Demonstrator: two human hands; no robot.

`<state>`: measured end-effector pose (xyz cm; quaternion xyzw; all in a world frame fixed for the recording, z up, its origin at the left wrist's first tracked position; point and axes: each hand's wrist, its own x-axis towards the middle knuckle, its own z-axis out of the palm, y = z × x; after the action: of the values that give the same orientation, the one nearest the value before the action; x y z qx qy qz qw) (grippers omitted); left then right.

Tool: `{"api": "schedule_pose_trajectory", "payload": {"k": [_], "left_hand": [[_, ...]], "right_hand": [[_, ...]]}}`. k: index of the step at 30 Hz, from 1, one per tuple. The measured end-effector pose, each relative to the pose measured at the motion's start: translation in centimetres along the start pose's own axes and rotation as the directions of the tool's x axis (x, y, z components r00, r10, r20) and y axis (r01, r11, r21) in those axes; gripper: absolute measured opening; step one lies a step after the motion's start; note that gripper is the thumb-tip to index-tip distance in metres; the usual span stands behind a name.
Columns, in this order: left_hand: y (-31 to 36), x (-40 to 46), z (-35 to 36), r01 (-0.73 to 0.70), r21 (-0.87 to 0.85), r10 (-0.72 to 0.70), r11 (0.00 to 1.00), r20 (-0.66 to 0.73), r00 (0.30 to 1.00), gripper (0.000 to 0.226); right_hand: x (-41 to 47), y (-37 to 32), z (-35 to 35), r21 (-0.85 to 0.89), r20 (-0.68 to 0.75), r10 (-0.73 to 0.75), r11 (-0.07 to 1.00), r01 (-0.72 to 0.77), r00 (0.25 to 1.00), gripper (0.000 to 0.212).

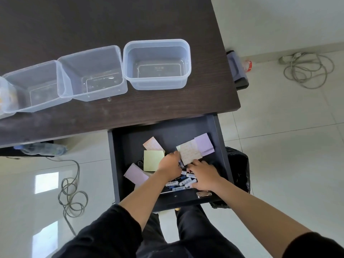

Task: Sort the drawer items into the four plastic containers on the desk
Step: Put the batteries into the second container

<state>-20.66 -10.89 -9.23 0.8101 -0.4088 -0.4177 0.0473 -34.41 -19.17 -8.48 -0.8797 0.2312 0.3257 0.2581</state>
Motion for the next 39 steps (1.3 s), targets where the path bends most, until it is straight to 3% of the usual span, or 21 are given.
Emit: {"api": "schedule_pose_trajectory", "payload": {"k": [5,8,13,19,25,32,39], "left_hand": [[-0.9,-2.3,2.0,-0.120,0.033,0.113,0.992,0.179,0.977,0.039],[-1.0,-2.9,2.8,-0.129,0.013,0.123,0.992,0.217,0.968,0.046],[-1.5,-2.9,2.7,-0.090,-0.076,0.106,0.993,0.250,0.963,0.042],[-1.4,-3.6,2.6,-0.020,-0.109,0.051,0.994,0.291,0.955,0.039],[-1.9,-4.3,2.1,0.107,-0.168,-0.035,0.980,0.380,0.924,0.033],[-1.5,-5.2,2.4,0.066,-0.137,-0.015,0.988,0.342,0.940,0.022],[-1.3,-5.4,1.4,0.070,-0.081,-0.047,0.994,0.265,0.963,0.030]], "right_hand": [[0.1,0.0,0.1,0.034,0.072,-0.030,0.999,0.028,0.997,0.051],[0.1,-0.2,-0.2,0.060,0.094,-0.027,0.998,0.021,0.995,0.045],[0.2,-0.1,-0.7,0.106,0.149,-0.006,0.994,-0.010,0.989,0.041],[0.7,-0.4,-1.2,0.037,0.249,-0.008,0.999,-0.002,0.969,0.044],[0.6,-1.1,-0.8,0.138,0.356,-0.053,0.990,0.004,0.933,0.036],[0.6,-0.8,-1.3,0.171,0.389,-0.094,0.985,0.028,0.916,0.021],[0.2,-0.7,-1.7,0.164,0.316,-0.049,0.986,-0.004,0.948,0.014]]}}
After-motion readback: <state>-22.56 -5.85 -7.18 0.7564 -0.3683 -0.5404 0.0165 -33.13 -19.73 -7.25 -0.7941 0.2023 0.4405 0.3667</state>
